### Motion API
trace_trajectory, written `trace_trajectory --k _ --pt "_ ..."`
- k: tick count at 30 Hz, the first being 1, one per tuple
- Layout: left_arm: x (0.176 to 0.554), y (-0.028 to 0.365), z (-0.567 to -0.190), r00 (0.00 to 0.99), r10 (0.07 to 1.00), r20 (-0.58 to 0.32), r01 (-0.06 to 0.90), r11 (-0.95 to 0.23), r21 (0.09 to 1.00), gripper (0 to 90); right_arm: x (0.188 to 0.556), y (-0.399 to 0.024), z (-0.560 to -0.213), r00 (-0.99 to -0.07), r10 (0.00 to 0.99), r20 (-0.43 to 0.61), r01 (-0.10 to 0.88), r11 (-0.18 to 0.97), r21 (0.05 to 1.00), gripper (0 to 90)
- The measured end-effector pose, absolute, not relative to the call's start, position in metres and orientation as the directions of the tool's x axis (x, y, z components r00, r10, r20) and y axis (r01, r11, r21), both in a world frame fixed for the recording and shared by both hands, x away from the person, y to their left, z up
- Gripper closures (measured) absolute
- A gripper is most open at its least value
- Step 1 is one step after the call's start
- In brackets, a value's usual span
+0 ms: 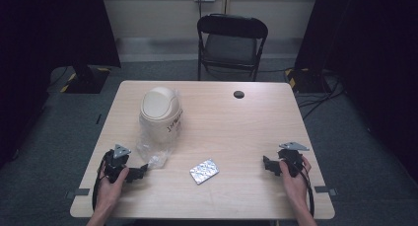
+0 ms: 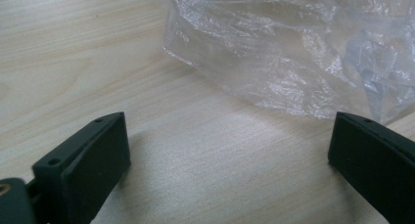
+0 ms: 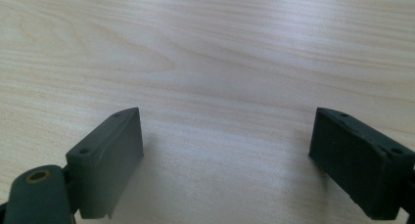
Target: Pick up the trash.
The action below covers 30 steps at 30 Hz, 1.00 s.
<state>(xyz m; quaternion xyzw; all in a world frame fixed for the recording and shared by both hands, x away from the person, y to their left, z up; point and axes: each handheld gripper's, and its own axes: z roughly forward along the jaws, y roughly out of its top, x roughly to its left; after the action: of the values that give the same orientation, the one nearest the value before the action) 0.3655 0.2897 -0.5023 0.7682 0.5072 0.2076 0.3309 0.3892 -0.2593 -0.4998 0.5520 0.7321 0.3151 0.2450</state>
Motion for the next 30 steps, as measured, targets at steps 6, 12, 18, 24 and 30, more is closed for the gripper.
trace_trajectory --k 6,12,18,24,30 --pt "0.365 0.295 -0.499 0.362 0.932 -0.006 0.651 -0.248 0.717 16.4 0.389 -0.259 -0.5 -0.271 0.962 -0.011 0.653 0.193 0.732 11.5" --pt "0.358 0.302 -0.489 0.383 0.922 -0.053 0.632 -0.22 0.743 16.6 0.389 -0.259 -0.5 -0.272 0.962 -0.011 0.653 0.193 0.732 11.5" --pt "0.35 0.304 -0.473 0.399 0.915 -0.058 0.591 -0.208 0.78 16.6 0.389 -0.259 -0.5 -0.272 0.962 -0.011 0.653 0.193 0.732 11.5" --pt "0.345 0.301 -0.455 0.425 0.902 -0.076 0.534 -0.182 0.826 16.6 0.389 -0.259 -0.5 -0.273 0.962 -0.011 0.653 0.194 0.732 11.5" --pt "0.353 0.281 -0.445 0.475 0.879 -0.038 0.501 -0.234 0.833 17.7 0.391 -0.259 -0.5 -0.274 0.962 -0.009 0.655 0.193 0.731 10.4"
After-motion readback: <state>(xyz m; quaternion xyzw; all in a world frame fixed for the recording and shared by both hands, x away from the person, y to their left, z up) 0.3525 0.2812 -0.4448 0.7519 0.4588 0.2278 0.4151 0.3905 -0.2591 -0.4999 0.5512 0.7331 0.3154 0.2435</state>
